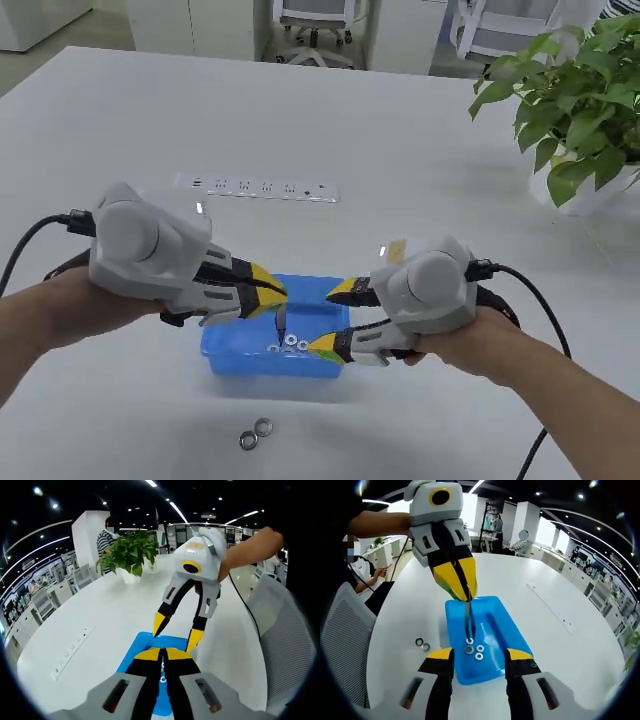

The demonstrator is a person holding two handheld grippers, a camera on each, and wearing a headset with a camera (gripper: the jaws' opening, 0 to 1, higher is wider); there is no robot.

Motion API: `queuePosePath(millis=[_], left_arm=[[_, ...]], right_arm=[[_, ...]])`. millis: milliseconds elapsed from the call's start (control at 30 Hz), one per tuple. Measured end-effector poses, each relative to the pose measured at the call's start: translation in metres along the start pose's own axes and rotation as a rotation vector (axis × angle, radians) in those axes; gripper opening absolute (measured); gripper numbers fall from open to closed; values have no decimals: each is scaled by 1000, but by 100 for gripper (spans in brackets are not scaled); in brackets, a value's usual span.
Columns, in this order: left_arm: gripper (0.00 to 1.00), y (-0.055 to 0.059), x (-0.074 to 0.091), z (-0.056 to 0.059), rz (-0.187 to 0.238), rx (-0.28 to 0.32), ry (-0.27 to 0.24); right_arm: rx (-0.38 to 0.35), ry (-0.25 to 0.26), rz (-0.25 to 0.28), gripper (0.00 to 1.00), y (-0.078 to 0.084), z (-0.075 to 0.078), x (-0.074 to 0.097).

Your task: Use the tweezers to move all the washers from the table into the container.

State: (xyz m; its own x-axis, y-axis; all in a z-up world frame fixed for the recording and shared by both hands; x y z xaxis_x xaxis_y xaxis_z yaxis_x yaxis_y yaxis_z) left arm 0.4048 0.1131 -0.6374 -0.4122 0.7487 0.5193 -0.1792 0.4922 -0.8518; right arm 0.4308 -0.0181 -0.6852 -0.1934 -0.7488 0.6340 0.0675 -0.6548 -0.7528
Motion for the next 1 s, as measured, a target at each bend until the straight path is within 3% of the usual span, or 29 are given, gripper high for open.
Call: queuePosePath(millis=[533,1000], left_arm=[[5,-7,20,7,-12,4,-30],[5,-12,35,18,-7,6,-37]], right_arm=[[-56,50,4,63,12,-14,24],[-100,32,25,81,22,-34,34]])
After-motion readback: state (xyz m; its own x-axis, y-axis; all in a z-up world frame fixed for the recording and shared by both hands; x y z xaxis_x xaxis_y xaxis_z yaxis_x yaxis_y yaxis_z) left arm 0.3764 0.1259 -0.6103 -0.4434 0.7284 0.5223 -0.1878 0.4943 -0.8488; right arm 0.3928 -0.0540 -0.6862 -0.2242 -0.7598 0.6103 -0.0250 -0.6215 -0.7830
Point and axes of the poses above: the centre of the closed fingertips' face, and the gripper's own axes: x roughly backward along the fingers, z roughly to its right, y roughly out of its underside, the point moved 7 cm from there along x, roughly backward along the fingers, and after that the axes turned 4 degrees about x, right-handed, at the moved point
